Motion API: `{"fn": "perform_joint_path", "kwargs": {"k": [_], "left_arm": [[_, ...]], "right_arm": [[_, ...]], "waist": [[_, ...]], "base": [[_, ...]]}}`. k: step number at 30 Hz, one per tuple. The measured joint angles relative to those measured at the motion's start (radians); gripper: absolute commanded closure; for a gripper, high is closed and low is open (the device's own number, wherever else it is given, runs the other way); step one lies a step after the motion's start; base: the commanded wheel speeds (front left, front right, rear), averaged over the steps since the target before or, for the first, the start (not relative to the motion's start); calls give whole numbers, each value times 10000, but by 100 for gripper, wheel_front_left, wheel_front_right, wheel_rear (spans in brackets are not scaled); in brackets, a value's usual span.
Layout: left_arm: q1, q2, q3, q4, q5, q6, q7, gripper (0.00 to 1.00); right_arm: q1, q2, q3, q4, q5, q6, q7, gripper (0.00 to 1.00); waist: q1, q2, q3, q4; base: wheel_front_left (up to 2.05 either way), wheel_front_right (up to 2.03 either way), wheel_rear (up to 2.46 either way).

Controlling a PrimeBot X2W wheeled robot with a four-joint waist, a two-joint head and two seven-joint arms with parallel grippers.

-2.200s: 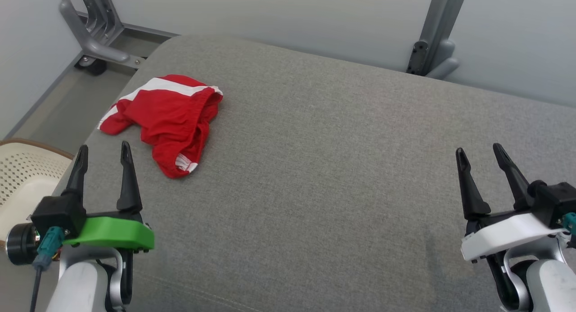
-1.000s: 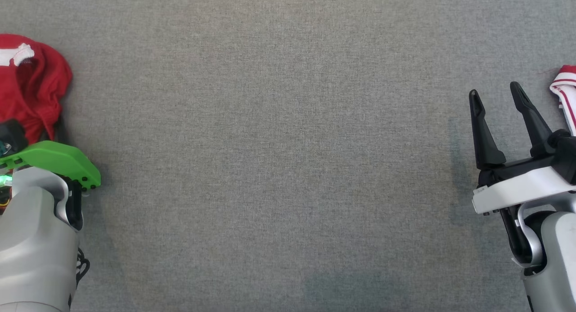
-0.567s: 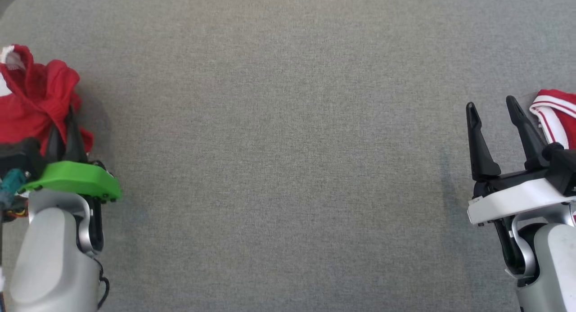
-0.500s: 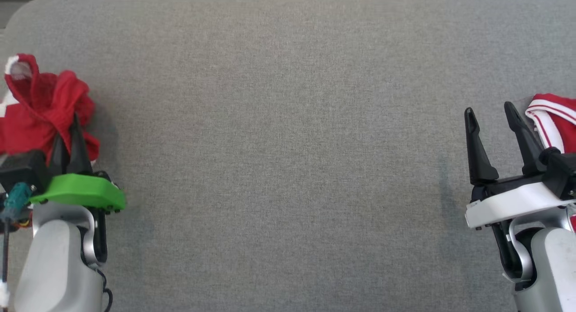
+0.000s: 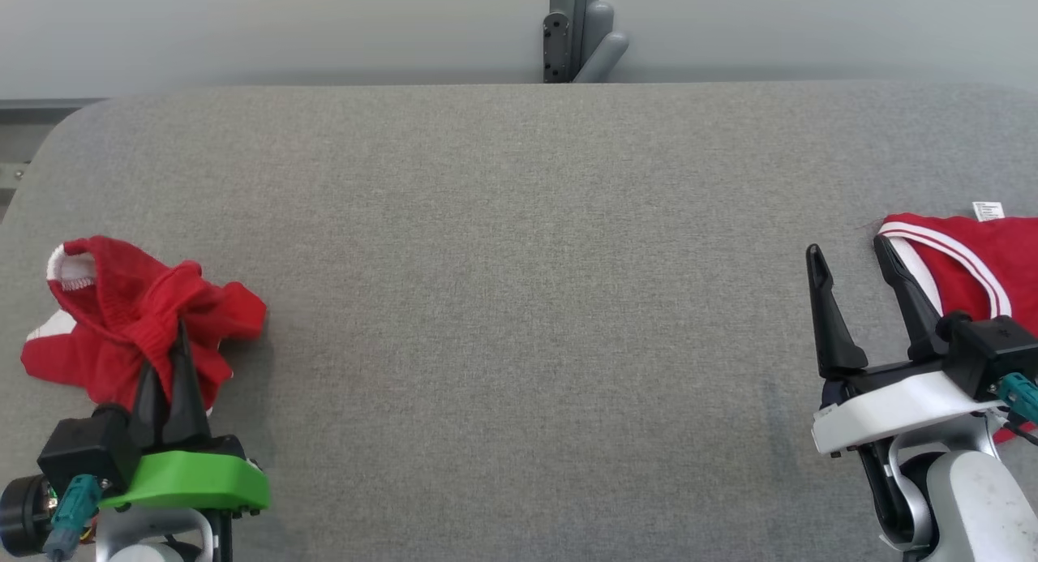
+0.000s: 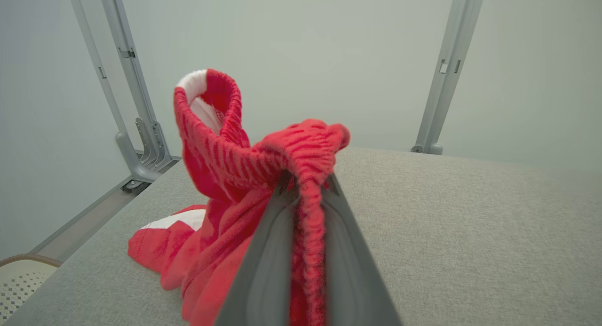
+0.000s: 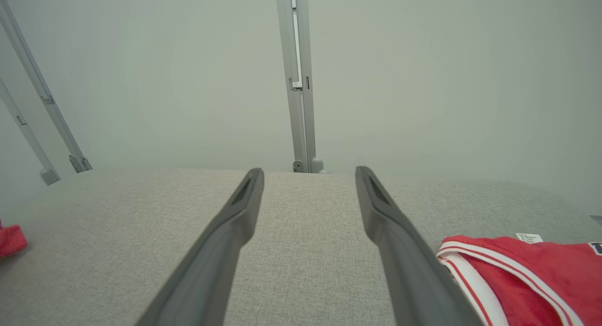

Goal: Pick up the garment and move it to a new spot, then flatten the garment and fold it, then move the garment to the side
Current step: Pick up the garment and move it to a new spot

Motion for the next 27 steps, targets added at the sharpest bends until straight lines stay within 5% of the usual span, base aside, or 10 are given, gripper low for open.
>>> {"fn": "perform_joint_path", "kwargs": {"k": [13, 27], "left_arm": [[-378, -125, -1313, -953, 364, -418, 834, 100], [-2530, -652, -3078, 1087, 1114, -1141, 1363, 100]], "right_arm": [[17, 159, 420, -151, 113, 0, -138, 0], [-310, 297, 546, 50, 422, 0, -383, 0]], "waist": [[0, 0, -287, -1247], [0, 0, 765, -3084]], "base": [[0, 0, 0], [0, 0, 0]]}}
